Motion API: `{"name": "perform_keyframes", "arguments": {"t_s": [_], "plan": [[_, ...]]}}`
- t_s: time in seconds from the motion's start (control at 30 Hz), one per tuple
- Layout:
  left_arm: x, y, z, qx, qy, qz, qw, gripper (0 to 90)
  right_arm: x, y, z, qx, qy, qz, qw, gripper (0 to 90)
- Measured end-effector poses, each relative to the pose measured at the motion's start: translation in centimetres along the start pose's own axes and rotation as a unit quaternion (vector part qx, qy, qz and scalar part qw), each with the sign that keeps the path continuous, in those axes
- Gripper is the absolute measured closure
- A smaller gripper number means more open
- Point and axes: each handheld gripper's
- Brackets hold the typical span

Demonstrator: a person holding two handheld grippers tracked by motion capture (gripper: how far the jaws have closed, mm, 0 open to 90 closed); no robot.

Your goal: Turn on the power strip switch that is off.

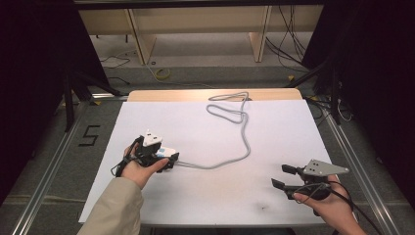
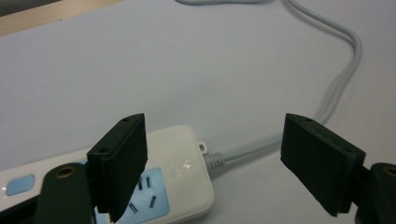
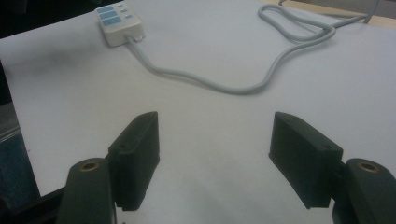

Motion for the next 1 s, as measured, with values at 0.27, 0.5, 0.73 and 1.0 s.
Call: {"name": "perform_keyframes", "arguments": {"t_s": [0.27,0.5,0.73,1.0], "plan": [[0.7,-1.6,1.1,-0.021,-0.006,0.006,0.9997,20.3,0.0,0.0,0.0,0.000,0.001,0.000,1.0000,33.4],[1.7,-2.5,2.6,-0.030,-0.004,0.004,0.9995,17.9,0.0,0.0,0.0,0.000,0.002,0.000,1.0000,33.3],[2.4,-3.0,3.8,-0.032,-0.004,-0.005,0.9995,17.5,-0.2,0.0,0.0,0.003,0.004,-0.001,1.0000,33.3],[2.2,-3.5,4.2,-0.040,-0.002,-0.002,0.9992,17.7,-0.1,0.0,0.0,0.002,0.005,0.001,1.0000,33.3]]}}
Point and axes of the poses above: each handheld gripper's, and its own axes: x roughly backward along the jaws, z roughly out of its underside, y roughly to its left, and after that the axes turned 15 degrees about -x, right-handed
